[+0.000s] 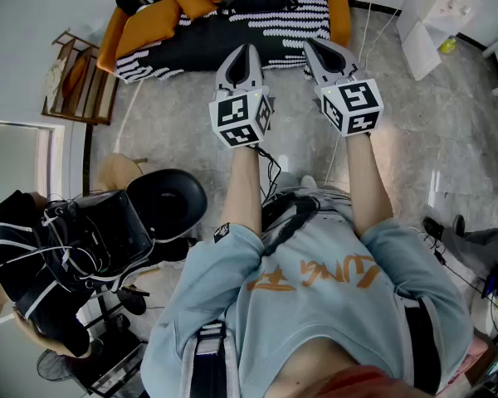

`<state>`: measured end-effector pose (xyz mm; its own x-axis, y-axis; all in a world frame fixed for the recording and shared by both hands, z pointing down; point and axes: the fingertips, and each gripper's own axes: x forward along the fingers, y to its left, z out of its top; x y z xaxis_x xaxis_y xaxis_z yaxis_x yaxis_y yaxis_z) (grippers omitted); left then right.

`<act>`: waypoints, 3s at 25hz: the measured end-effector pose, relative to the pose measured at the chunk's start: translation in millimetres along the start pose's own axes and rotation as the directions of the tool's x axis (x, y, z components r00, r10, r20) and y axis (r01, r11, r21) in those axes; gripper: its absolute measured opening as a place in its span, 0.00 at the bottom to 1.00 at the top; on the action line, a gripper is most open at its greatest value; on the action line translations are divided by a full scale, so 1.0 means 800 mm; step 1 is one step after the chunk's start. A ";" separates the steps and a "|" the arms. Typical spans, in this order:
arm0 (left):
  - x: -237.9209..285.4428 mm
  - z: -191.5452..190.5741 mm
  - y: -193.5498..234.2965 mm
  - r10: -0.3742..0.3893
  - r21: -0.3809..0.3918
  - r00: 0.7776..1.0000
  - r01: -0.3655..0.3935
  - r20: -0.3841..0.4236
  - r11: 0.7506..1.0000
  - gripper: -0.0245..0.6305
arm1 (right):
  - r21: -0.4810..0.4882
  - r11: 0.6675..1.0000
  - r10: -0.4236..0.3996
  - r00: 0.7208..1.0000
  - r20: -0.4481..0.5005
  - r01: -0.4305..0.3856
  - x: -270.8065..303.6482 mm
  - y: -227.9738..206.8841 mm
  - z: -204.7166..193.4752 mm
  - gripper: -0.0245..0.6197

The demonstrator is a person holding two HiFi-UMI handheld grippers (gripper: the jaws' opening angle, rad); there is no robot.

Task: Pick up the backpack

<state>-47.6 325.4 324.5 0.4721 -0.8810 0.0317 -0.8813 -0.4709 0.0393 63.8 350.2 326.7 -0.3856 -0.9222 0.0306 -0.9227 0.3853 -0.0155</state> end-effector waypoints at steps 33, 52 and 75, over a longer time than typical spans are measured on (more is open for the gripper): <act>0.079 0.009 0.123 0.072 -0.085 0.990 -0.062 0.123 0.995 0.07 | -0.044 0.997 0.065 0.997 0.044 -0.063 0.136 -0.032 0.014 0.08; 0.413 -0.054 0.385 0.044 -0.221 0.998 -0.036 0.034 0.975 0.07 | -0.023 0.995 0.092 0.989 -0.112 -0.095 0.545 -0.121 -0.043 0.08; 0.761 -0.167 0.453 -0.197 -0.285 0.956 0.131 -0.218 0.950 0.07 | 0.142 0.977 -0.109 0.946 -0.306 0.158 0.786 -0.341 -0.152 0.08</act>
<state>-76.6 -375.6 491.3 0.6293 -0.7393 0.2398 -0.7695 -0.5493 0.3258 72.6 -330.7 472.1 -0.2653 -0.9037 0.3361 -0.9622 0.2259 -0.1521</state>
